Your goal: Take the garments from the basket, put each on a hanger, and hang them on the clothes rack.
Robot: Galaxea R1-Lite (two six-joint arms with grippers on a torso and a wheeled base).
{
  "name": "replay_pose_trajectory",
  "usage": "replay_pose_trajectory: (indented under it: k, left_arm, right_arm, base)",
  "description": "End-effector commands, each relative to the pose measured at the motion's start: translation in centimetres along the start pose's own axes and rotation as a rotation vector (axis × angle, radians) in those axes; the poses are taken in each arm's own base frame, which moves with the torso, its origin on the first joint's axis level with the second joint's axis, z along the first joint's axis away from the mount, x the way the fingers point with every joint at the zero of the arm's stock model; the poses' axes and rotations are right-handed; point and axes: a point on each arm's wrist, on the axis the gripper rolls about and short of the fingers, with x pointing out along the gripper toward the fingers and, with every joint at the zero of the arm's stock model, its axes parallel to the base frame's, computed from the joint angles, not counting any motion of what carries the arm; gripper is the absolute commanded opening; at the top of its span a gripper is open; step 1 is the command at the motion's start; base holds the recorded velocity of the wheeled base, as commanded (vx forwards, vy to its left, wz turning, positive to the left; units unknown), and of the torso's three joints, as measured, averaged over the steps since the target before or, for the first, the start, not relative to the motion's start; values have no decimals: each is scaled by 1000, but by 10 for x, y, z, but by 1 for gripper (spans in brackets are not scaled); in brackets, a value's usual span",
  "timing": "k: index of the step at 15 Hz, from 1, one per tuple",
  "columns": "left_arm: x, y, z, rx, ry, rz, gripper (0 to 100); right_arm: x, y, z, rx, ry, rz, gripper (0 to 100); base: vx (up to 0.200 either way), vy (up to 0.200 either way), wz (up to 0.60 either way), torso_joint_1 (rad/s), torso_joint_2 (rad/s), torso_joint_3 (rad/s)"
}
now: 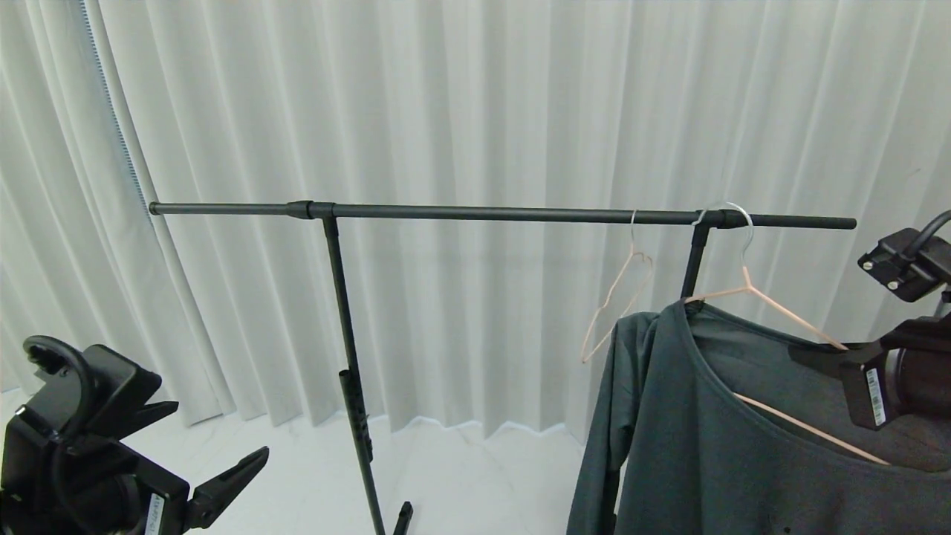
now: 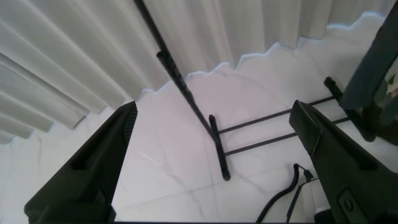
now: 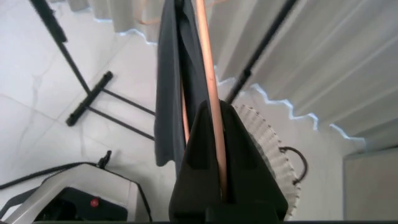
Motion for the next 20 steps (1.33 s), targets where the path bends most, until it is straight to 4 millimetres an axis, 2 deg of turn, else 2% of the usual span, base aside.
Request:
replay_pose_trajectory:
  k: [1,7,13,15,20]
  left_arm:
    - [1,0,0,0,2,-1,100]
    - [1,-2,0,5,1,-15,100]
    - [2,-4,1,14,-2,-32,100]
    - [1,-4,2,14,-7,-31,100]
    - [5,1,16,10,-33,-21,100]
  right_arm:
    - [0,0,0,-1,2,0,0]
    - [1,1,0,-1,1,5,0]
    - [0,6,3,-14,-21,31,0]
    - [12,13,11,19,-57,58,0]
    - [60,37,36,68,-84,56,0]
  base:
    - [0,200,0,-2,7,2]
    - [0,200,0,2,1,1]
    - [0,0,0,0,0,0]
    - [0,0,0,0,0,0]
    - [0,0,0,0,0,0]
